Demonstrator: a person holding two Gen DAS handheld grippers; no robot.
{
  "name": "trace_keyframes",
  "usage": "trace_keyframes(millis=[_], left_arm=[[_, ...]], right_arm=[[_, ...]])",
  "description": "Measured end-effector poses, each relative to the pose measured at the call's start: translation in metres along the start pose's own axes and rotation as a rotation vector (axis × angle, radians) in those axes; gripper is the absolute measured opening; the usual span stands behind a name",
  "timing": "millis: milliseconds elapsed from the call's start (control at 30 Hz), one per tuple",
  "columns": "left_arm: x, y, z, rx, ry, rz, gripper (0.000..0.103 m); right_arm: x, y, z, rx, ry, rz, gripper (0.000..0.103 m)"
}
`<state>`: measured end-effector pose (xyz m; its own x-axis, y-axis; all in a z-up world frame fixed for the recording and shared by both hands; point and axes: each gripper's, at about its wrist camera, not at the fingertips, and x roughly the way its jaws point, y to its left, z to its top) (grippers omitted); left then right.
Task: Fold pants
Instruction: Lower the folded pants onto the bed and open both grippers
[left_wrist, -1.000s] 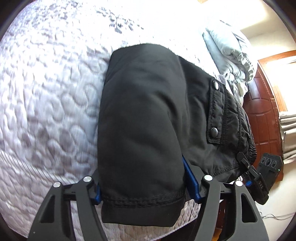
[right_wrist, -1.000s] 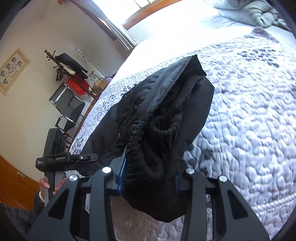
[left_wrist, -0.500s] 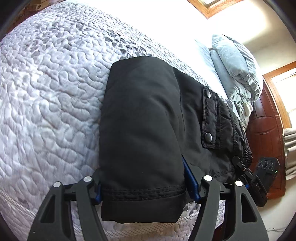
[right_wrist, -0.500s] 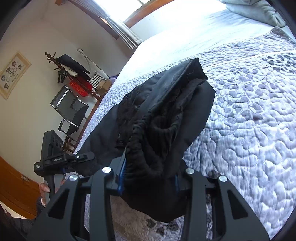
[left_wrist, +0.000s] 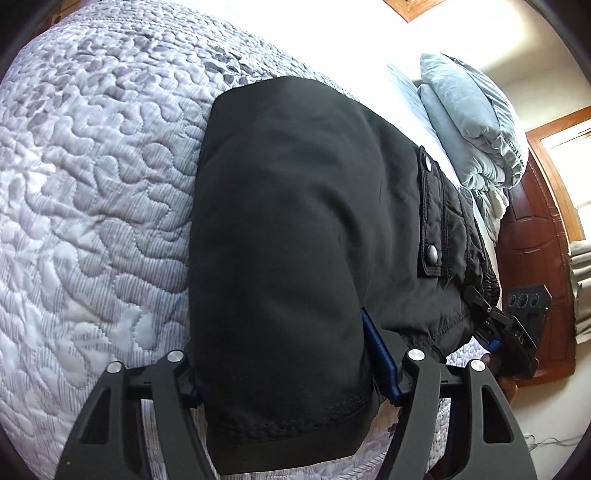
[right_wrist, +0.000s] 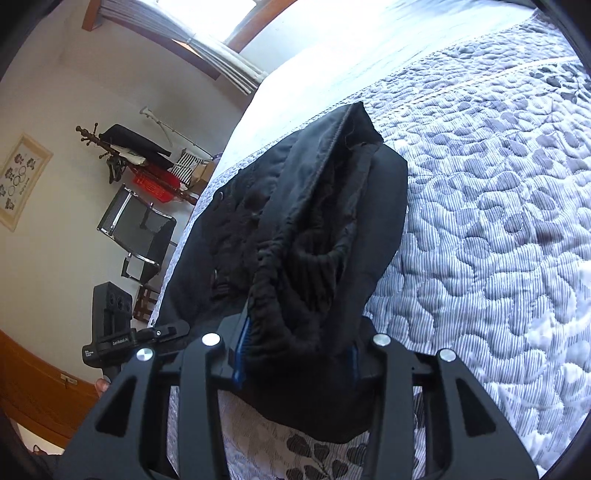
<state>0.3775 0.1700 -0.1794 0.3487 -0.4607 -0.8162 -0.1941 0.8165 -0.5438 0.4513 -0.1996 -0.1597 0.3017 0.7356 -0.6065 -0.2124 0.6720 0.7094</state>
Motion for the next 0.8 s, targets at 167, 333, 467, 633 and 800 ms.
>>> trace_keyframes(millis=[167, 333, 467, 633, 800], left_arm=[[-0.003, 0.003, 0.007, 0.008, -0.008, -0.021, 0.062], [-0.003, 0.007, 0.009, 0.015, 0.0, -0.04, 0.062], [-0.002, 0.009, 0.006, 0.036, -0.004, -0.049, 0.068], [0.007, 0.023, 0.004, -0.018, 0.032, -0.108, 0.074], [0.009, 0.025, 0.0, -0.007, 0.019, -0.112, 0.079]], right_arm=[[0.008, -0.005, 0.001, 0.019, -0.015, 0.015, 0.04], [0.009, -0.012, -0.007, 0.037, -0.029, 0.03, 0.041], [0.006, -0.021, -0.016, 0.057, -0.037, 0.04, 0.042], [0.006, -0.03, -0.021, 0.078, -0.043, 0.053, 0.043], [0.008, -0.04, -0.026, 0.106, -0.039, 0.068, 0.048]])
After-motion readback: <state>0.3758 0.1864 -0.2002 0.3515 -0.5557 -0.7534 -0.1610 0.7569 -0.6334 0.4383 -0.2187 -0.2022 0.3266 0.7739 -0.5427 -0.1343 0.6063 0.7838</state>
